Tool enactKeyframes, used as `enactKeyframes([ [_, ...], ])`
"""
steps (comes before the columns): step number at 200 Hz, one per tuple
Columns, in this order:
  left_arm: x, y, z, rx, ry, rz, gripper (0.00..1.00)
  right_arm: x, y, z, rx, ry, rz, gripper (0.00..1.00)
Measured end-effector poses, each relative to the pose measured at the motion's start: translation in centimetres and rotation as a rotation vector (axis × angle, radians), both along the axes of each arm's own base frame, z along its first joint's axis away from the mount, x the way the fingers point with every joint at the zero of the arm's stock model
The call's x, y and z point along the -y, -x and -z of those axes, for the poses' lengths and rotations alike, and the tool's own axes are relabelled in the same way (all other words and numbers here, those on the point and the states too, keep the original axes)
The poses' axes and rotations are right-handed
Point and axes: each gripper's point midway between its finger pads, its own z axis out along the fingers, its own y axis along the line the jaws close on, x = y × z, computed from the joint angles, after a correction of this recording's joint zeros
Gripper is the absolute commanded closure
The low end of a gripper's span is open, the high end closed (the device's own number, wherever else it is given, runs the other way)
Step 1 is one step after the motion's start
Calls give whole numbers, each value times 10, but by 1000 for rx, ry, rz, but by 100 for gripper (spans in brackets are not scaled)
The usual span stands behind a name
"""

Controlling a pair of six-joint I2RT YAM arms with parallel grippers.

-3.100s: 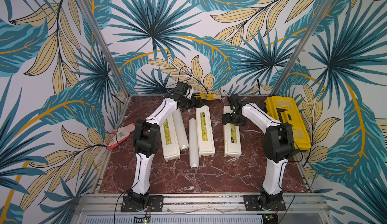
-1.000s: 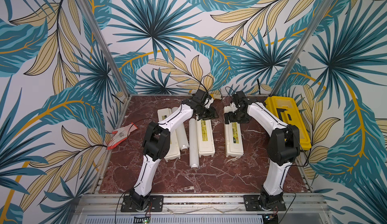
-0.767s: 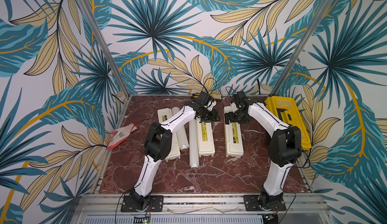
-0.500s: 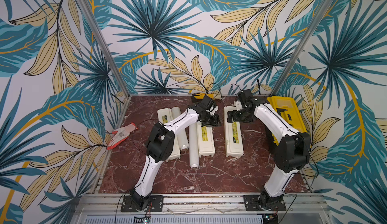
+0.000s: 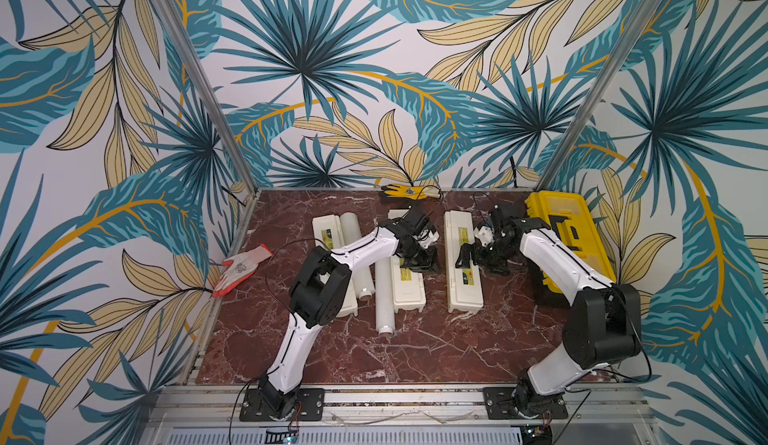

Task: Put plastic wrap rolls into dispensers
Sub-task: Close the lid on the plastic wrap cutting box.

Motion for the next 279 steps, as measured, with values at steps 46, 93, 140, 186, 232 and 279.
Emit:
enactKeyframes([
  [46, 3, 32, 2, -26, 12, 77, 70, -1, 21, -19, 55, -67, 27, 1],
  [93, 6, 41, 0, -46, 25, 102, 71, -16, 16, 5, 1, -147, -2, 3],
  [140, 14, 60, 4, -85, 21, 135, 71, -15, 15, 16, -32, -173, -24, 5],
  [186, 20, 73, 8, -117, 11, 150, 71, -7, 18, 17, -44, -156, -25, 3],
  [232, 21, 76, 10, -125, 2, 150, 71, 10, 20, 11, -42, -72, -8, 2],
  [279, 20, 75, 12, -110, -16, 144, 71, 13, 23, 7, -29, -59, -25, 1],
])
